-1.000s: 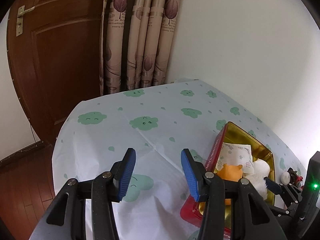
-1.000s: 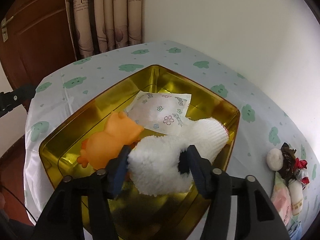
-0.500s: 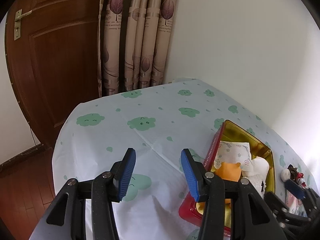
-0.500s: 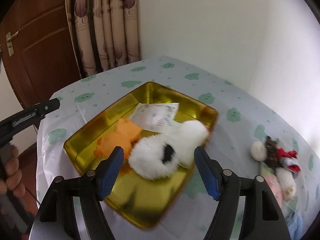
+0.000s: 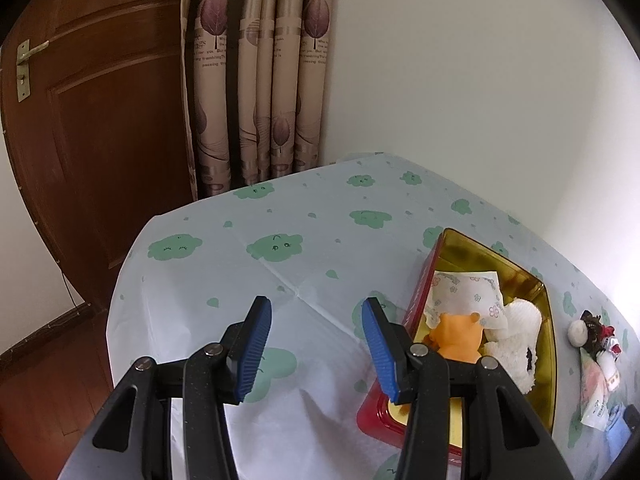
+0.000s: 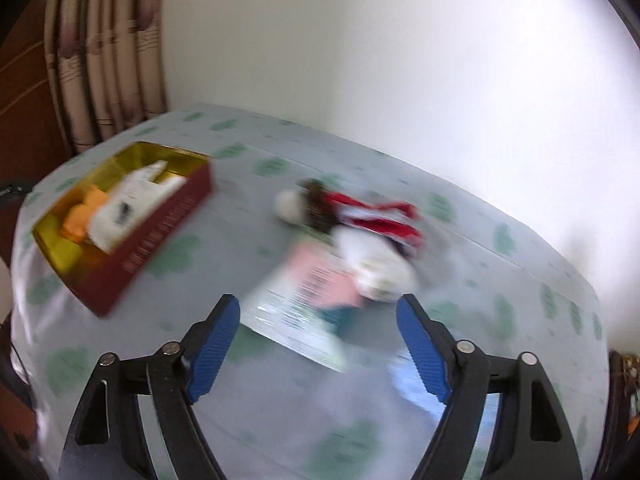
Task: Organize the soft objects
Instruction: 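Move the right gripper to the blue fluffy sock and grasp it, then grasp the pink-and-teal wipes packet with the left gripper while the right gripper holds the blue sock, then carry the wipes packet over the tin with the left gripper, then lower the wipes packet into the tin and open the left gripper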
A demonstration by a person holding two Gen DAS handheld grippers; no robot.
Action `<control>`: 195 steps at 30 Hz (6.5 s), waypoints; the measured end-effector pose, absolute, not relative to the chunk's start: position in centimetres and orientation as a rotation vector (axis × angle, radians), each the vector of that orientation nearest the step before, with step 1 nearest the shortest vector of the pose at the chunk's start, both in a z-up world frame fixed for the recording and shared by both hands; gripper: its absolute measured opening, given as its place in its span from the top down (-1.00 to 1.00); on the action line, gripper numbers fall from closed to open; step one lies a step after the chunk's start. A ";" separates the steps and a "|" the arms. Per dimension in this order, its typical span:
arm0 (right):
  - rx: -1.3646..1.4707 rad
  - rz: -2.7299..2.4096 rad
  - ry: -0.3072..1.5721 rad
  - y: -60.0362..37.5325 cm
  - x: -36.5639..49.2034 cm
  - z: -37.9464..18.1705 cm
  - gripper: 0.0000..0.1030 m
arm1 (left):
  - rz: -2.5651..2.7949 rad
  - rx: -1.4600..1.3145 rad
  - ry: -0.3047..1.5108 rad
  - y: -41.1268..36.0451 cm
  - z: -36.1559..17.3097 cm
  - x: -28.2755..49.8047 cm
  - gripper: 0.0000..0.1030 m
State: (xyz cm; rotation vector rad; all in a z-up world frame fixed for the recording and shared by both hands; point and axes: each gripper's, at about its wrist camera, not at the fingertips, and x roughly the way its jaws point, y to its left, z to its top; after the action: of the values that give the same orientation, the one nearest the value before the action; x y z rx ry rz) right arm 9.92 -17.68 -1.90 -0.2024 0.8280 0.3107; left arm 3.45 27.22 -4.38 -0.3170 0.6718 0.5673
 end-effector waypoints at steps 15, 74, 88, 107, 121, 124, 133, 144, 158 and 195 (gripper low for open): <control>-0.373 0.364 0.938 -26.1 11.6 -7.8 -0.71 | 0.572 -0.229 0.715 26.1 -5.3 4.4 0.06; -0.075 0.249 0.956 -28.6 11.6 -10.7 0.26 | -0.190 0.094 1.066 -9.6 -12.4 21.3 -0.52; -0.070 0.249 0.957 -28.5 11.6 -10.7 0.26 | -0.191 0.042 1.048 -8.5 -12.8 21.3 -0.23; -0.068 0.249 0.958 -28.6 11.6 -10.7 0.25 | -0.190 0.047 0.980 -7.2 -9.0 17.4 -0.14; -0.068 0.249 0.958 -28.6 11.6 -10.7 0.25 | -0.133 0.033 0.941 -3.5 -6.4 15.0 -0.14; -0.067 0.249 0.958 -28.7 11.7 -10.8 0.25 | -0.110 0.023 0.938 -2.3 -6.0 14.6 -0.14; -0.066 0.250 0.959 -28.7 11.7 -10.8 0.25 | -0.030 0.012 0.911 2.1 -4.2 14.1 -0.14; -0.069 0.247 0.959 -28.7 11.7 -10.7 0.24 | 0.120 -0.003 0.879 9.6 -2.4 14.5 -0.14; -0.071 0.247 0.959 -28.7 11.6 -10.7 0.23 | 0.193 -0.044 0.922 15.3 -3.3 16.5 -0.14; -0.072 0.247 0.959 -28.8 11.7 -10.7 0.22 | 0.185 -0.024 1.077 17.8 -6.9 20.8 -0.25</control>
State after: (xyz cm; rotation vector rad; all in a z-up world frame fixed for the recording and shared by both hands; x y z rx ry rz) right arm 11.71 -28.84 -10.71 -0.0722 0.9587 0.2471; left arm 20.76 17.81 -6.87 -0.0243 1.0775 0.1852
